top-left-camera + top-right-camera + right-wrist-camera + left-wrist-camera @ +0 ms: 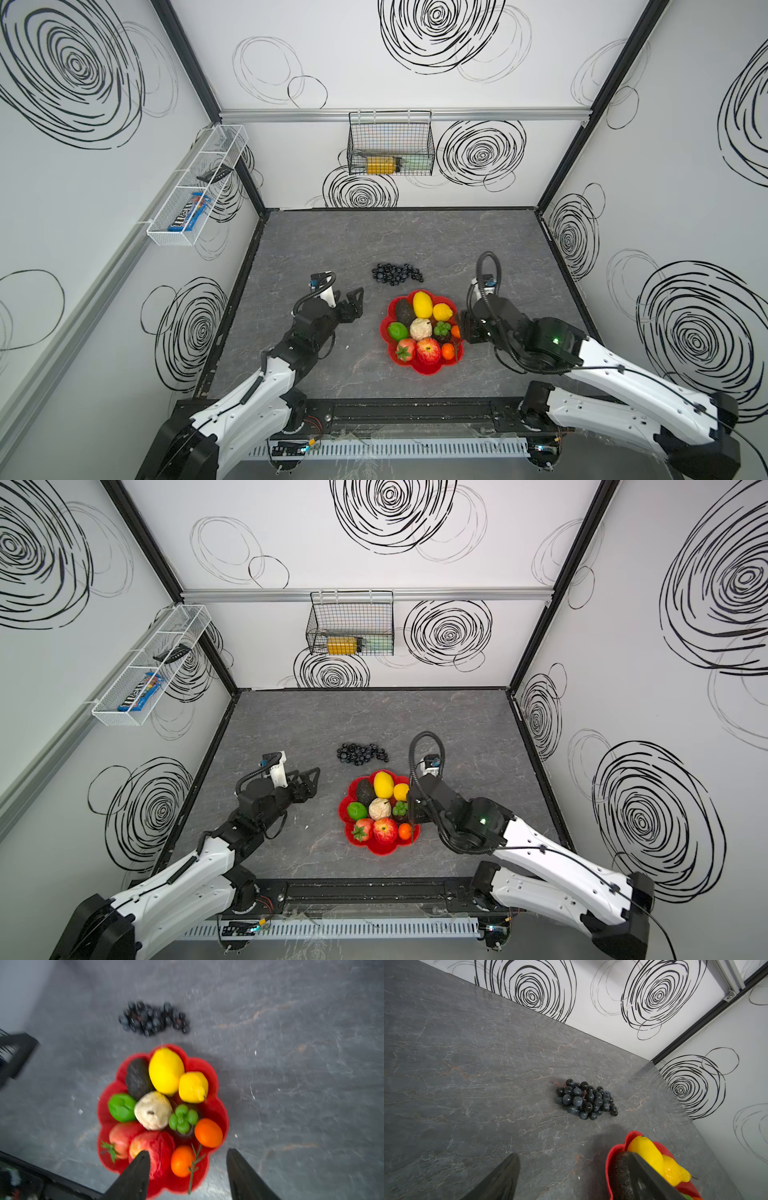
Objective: Arrange fruit in a fruit bowl
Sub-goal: Move the fruit to the top-center of the table.
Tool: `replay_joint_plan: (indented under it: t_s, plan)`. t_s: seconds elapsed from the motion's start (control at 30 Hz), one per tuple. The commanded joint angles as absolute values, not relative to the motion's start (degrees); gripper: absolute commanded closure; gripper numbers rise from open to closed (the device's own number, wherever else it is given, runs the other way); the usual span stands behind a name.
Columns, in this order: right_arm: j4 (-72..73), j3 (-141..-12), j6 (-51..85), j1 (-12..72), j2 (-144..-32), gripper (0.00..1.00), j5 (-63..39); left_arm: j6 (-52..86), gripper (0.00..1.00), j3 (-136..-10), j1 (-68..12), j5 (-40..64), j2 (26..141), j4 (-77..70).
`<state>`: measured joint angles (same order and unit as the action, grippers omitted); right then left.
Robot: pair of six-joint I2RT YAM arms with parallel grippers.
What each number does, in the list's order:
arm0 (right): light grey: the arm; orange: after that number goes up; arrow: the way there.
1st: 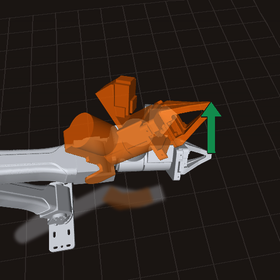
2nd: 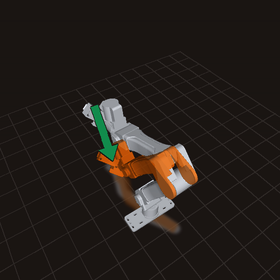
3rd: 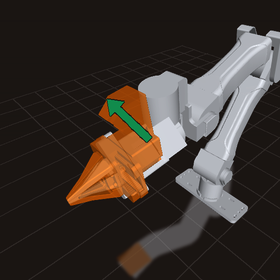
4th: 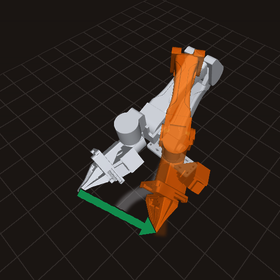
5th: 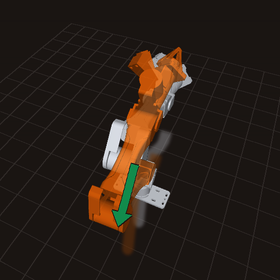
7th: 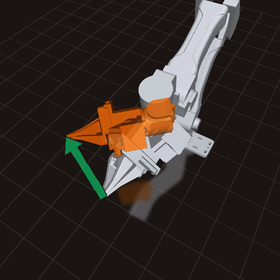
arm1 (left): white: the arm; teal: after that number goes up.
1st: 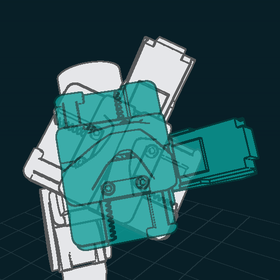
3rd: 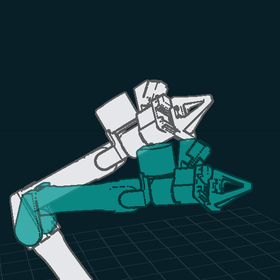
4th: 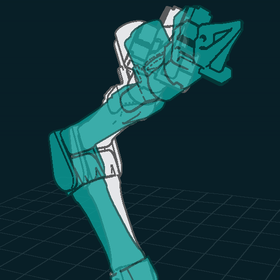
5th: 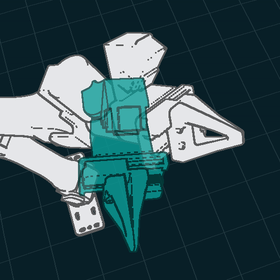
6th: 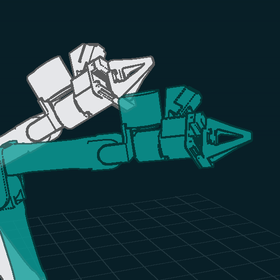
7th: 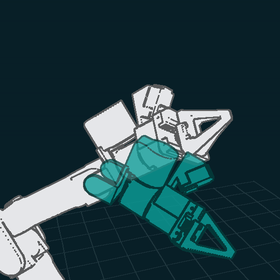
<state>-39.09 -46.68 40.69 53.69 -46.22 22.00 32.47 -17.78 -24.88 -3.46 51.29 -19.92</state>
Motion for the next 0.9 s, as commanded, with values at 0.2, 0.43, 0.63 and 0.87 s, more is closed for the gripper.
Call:
replay_joint_plan:
  t_s: [0.2, 0.43, 0.63, 0.87]
  plan:
    - [-7.70, -33.64, 38.93, 36.79, -41.10, 0.32, 1.35, 29.25, 0.14, -35.02, -30.41, -7.90, 67.03, -11.14]
    - [-6.15, -31.85, 36.20, 32.15, -44.59, 0.29, -5.21, 20.69, 0.11, -51.38, -37.04, -15.50, 83.66, -2.27]
    - [-6.07, -30.24, 35.53, 29.31, -44.01, 0.26, -7.78, 11.61, 0.08, -65.52, -41.21, -19.82, 96.46, 5.27]
    - [-6.59, -28.65, 35.22, 26.68, -42.61, 0.21, -9.54, 6.17, 0.03, -69.29, -38.61, -15.83, 102.57, 7.47]
